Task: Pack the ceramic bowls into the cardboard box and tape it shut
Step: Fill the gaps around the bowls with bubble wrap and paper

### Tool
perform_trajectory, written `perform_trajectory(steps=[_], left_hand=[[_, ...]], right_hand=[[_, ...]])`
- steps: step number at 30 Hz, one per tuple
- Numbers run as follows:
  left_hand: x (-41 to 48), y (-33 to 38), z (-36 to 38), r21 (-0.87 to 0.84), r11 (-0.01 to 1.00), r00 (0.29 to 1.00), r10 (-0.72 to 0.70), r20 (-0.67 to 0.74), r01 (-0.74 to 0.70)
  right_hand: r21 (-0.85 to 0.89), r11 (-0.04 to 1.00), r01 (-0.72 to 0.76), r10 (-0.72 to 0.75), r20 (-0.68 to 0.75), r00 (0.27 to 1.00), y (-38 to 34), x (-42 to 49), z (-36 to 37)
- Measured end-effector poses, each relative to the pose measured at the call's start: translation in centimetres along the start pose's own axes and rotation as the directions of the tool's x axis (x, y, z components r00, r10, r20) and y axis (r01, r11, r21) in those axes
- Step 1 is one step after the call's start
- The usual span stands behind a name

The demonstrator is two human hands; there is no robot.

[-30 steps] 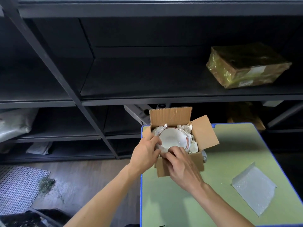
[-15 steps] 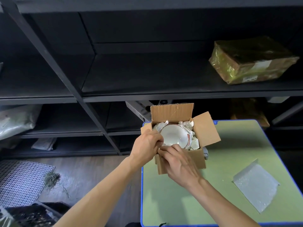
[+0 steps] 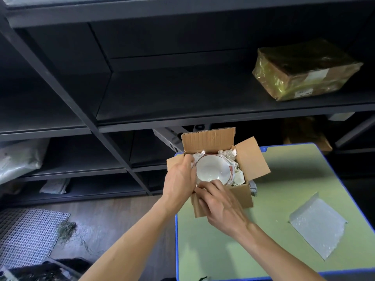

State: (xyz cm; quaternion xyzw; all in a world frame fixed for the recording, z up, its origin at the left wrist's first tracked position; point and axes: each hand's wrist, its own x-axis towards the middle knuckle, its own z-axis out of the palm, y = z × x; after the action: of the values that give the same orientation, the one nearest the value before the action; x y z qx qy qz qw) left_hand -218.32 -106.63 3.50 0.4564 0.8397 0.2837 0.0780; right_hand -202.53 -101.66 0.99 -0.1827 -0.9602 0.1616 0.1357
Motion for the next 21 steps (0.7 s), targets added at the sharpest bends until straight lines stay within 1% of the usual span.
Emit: perform_trajectory(steps=[1, 3, 6, 9, 11, 13, 14, 17, 21], left_hand=[[0.3, 0.2, 0.0, 0.054, 0.998, 1.000, -0.012, 0.003, 0.012], [1.1, 0.4, 0.1, 0.223, 0.974, 0.996, -0.052, 0.073, 0.034], [2.5, 1.0, -0.3, 0.466, 0.884, 0.979, -0.128, 0.160, 0.040], [3.4, 2.0, -0.7, 0.590, 0.807, 0.961, -0.161, 0.225, -0.003], [3.6, 2.7, -0.9, 0.613, 0.789, 0.949, -0.165, 0.268, -0.036], [3.8, 3.0, -1.0, 0.595, 0.803, 0.942, -0.167, 0.291, -0.042], [3.9, 2.9, -1.0, 0.570, 0.821, 0.939, -0.179, 0.293, -0.021], [4.4, 2.5, -0.9, 0.466, 0.879, 0.926, -0.253, 0.281, 0.099], [5.1, 2.3, -0.8, 0.372, 0.909, 0.907, -0.308, 0.288, 0.190]], right_hand=[[-0.009, 1.000, 0.003, -0.003, -0.008, 1.000, 0.0, 0.0, -0.1], [-0.028, 1.000, 0.003, -0.003, -0.003, 1.000, -0.1, -0.1, -0.1], [-0.061, 0.998, 0.001, 0.000, 0.014, 1.000, -0.3, 0.2, 0.0], [-0.079, 0.997, 0.016, -0.016, 0.003, 1.000, -0.3, 0.6, 0.3], [-0.082, 0.996, 0.015, -0.014, 0.015, 1.000, -0.3, 0.7, 0.3], [-0.081, 0.997, 0.009, -0.007, 0.019, 1.000, -0.2, 0.6, 0.3], [-0.072, 0.997, 0.002, -0.002, 0.011, 1.000, -0.2, 0.6, 0.2], [-0.056, 0.998, -0.010, 0.009, -0.011, 1.000, -0.2, 0.7, 0.3], [-0.061, 0.998, -0.023, 0.023, 0.012, 1.000, -0.1, 1.0, 0.5]])
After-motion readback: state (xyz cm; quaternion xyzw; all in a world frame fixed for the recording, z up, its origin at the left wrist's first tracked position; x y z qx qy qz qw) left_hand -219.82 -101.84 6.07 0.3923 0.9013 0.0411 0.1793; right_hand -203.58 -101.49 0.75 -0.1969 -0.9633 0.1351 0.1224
